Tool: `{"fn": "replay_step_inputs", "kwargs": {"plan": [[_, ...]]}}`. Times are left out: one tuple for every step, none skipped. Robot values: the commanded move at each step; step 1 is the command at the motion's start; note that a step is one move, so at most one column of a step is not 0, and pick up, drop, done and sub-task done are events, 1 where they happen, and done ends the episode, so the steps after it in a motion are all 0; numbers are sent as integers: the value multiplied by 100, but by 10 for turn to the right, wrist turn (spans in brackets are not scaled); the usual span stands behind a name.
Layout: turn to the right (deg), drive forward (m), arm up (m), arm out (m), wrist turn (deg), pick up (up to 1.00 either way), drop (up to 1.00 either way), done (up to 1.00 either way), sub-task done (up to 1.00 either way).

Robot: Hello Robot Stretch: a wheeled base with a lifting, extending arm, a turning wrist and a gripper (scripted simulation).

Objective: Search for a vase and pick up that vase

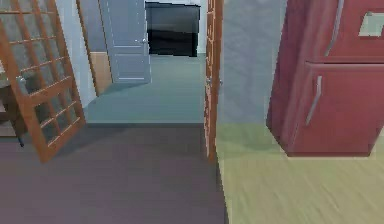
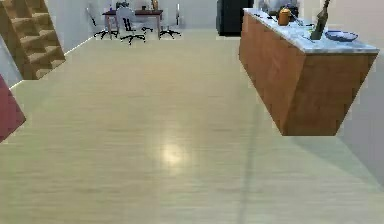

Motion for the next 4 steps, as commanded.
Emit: {"fn": "replay_step_inputs", "kwargs": {"plan": [[-450,0,0,0,0,0,0,0,0],[-180,0,0,0,0,0,0,0,0],[0,100,0,0,0,0,0,0,0],[-180,0,0,0,0,0,0,0,0]]}}
